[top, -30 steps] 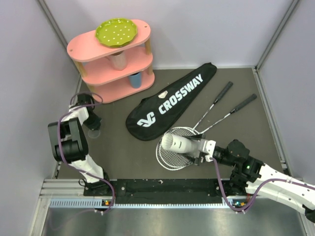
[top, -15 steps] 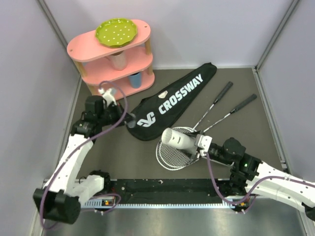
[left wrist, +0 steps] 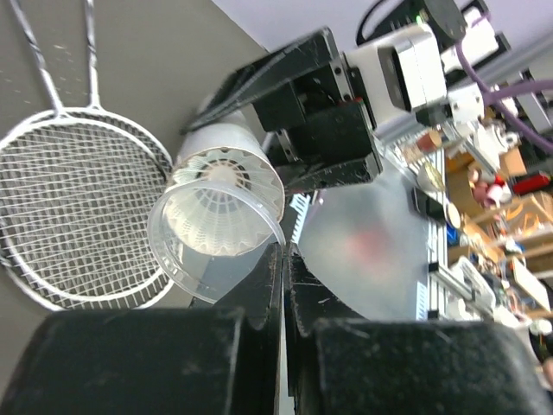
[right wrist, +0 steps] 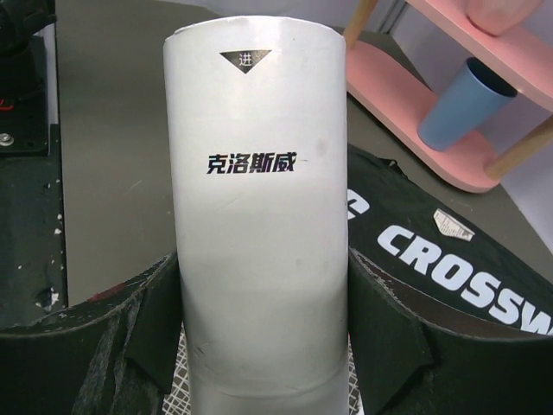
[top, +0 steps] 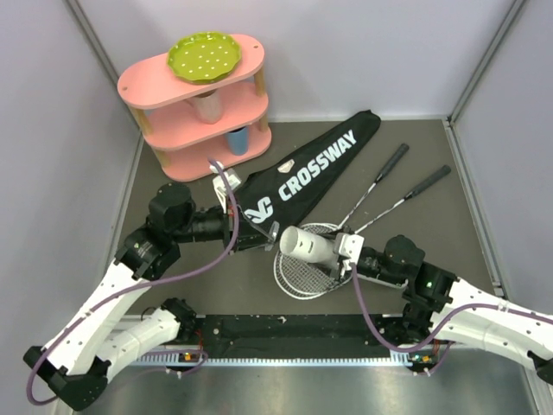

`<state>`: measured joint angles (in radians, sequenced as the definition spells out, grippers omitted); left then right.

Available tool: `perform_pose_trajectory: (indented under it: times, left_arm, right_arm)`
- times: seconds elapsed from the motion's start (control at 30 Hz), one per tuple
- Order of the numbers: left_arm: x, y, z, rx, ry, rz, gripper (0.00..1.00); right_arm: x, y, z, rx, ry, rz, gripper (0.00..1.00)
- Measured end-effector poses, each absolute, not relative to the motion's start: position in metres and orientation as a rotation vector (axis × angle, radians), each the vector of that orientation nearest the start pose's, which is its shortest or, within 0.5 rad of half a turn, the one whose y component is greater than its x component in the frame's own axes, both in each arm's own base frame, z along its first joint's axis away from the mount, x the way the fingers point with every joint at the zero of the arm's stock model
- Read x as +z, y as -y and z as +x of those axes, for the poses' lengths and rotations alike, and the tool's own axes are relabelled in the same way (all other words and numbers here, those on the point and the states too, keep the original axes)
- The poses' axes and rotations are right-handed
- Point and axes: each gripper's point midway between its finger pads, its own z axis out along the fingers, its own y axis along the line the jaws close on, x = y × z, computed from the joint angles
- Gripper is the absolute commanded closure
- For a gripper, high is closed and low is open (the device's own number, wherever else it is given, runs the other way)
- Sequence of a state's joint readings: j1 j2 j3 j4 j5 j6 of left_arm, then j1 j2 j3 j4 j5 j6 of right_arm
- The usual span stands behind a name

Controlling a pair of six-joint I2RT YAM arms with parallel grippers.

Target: Pack up the badminton gear

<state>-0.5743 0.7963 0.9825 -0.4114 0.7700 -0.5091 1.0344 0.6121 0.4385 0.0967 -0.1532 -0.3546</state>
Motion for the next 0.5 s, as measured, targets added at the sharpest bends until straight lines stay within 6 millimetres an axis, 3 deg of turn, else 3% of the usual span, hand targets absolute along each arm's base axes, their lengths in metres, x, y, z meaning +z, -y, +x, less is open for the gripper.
perform_pose_trajectory:
  times: [0.2,0.5]
  left_arm:
    - [0.323,0.257,0.105,-1.47,-1.836,0.828,1.0]
    - [0.313,0.267,0.103,-1.457,-1.839,0.901,1.0]
  right_arm:
    - [0.227,-0.27,0.139,0.653,-1.206,-1.222,0.89]
    - [0.227,-0.272,0.134,0.672,-1.194,-1.254,0.89]
